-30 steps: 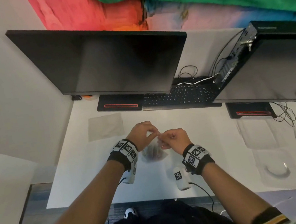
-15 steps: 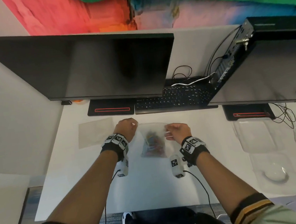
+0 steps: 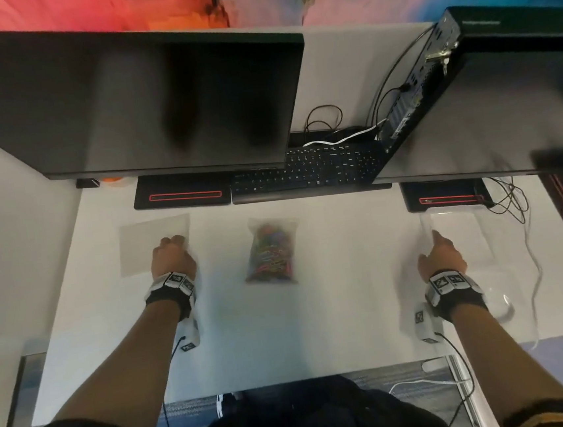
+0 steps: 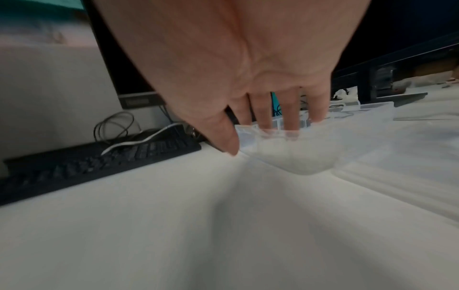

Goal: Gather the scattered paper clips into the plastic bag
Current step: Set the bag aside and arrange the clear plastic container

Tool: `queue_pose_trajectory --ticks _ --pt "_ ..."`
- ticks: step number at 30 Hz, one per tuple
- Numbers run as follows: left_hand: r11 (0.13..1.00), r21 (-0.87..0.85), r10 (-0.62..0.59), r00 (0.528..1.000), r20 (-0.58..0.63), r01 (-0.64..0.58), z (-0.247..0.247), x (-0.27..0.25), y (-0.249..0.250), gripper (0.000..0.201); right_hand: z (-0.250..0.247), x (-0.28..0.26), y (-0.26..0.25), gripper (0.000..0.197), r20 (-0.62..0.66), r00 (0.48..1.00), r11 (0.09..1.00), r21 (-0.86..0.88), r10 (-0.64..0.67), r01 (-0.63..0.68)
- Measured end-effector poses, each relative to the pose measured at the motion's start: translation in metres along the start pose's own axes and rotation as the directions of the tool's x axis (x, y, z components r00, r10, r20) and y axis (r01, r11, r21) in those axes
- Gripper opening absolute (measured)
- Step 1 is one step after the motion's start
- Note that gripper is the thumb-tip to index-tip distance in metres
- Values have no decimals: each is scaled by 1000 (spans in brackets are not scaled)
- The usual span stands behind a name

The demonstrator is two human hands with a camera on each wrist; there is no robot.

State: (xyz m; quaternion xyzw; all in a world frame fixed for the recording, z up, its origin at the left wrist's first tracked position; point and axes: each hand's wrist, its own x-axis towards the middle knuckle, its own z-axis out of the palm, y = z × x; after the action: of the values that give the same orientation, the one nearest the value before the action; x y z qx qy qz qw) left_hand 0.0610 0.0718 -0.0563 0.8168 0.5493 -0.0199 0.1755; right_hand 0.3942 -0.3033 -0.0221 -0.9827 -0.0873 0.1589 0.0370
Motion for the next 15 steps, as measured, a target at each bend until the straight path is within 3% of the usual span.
queue_pose_trajectory --ticks 3,6,9,11,13,15 --pt "999 -41 -26 999 30 27 -14 -4 13 26 4 -8 -9 56 -23 996 991 103 -85 87" --pt "990 -137 -17 1000 -5 16 -30 -18 33 24 9 -26 -33 54 47 984 975 148 -172 164" --pt "929 -278 236 969 -66 -245 -35 -40 67 14 23 -48 -59 58 87 953 942 202 -290 268" --pt "825 -348 442 892 -93 -445 -33 -58 94 8 31 -63 -72 55 129 914 897 287 -384 337" --pt "747 -401 553 830 -70 -531 -29 -71 123 7 34 -73 -78 46 198 849 809 468 -490 357" --pt "723 -423 606 795 8 -547 -23 -83 152 13 29 -76 -74 34 206 806 677 675 -555 294"
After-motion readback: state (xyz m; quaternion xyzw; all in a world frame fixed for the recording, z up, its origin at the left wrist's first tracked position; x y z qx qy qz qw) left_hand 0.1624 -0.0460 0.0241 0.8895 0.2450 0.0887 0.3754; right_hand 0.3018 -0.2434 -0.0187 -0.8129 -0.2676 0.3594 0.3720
